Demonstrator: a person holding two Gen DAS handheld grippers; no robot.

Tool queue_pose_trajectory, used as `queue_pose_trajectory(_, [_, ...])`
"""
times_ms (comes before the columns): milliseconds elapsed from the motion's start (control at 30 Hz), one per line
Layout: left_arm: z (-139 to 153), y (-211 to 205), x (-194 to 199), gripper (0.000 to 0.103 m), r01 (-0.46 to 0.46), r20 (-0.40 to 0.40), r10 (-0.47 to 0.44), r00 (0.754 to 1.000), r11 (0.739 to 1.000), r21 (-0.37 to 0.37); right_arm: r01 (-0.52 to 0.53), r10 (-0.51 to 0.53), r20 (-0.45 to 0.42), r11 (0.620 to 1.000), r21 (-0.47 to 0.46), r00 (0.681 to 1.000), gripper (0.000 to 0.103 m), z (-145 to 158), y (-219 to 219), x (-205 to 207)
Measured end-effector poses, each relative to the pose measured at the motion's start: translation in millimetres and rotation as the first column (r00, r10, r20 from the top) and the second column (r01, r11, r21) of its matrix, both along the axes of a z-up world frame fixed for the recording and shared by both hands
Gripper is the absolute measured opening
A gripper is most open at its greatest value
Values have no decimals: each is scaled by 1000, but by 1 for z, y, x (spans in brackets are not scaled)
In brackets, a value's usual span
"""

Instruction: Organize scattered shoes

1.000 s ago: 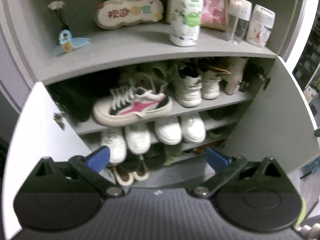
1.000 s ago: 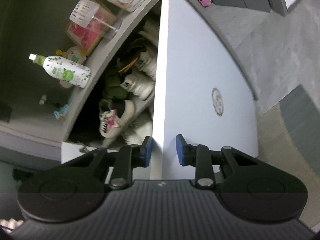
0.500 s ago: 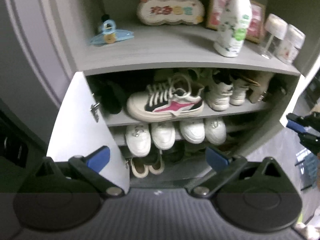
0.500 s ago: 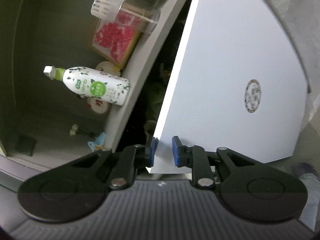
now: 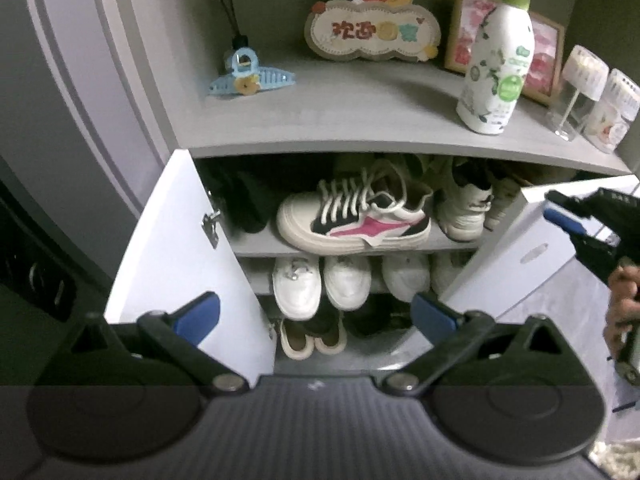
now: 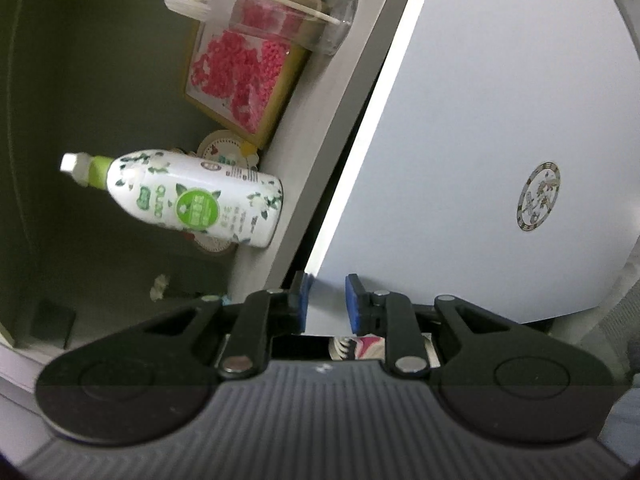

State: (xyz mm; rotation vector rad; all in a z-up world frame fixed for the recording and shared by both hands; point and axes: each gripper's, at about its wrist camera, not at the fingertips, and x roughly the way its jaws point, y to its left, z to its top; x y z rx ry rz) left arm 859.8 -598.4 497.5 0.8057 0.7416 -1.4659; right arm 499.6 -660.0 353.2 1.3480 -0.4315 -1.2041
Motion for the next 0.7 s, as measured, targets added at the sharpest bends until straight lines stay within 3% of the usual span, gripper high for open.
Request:
queue_pose_trajectory(233, [-8,8,-10,103,26,-39,-25,999,999,22,19,-19,-3,1000,21,1000,24,4,-16,3])
queue_pose_trajectory(400, [-14,20,-21,103,53,-75,-50,996,998,34,-70,78,-133,996,57,988,23,21,-7,10])
queue_pose_trajectory(567, [-24,32,-40,103,52,-91,-46,995,996,65,-212,230,-264,973,92,937,23,33,13,18])
queue_pose_trajectory(700, [-29,37,-68,103,-51,-57,56,997,996,71,-383,400,-311,916,118,862,23,32,10,8])
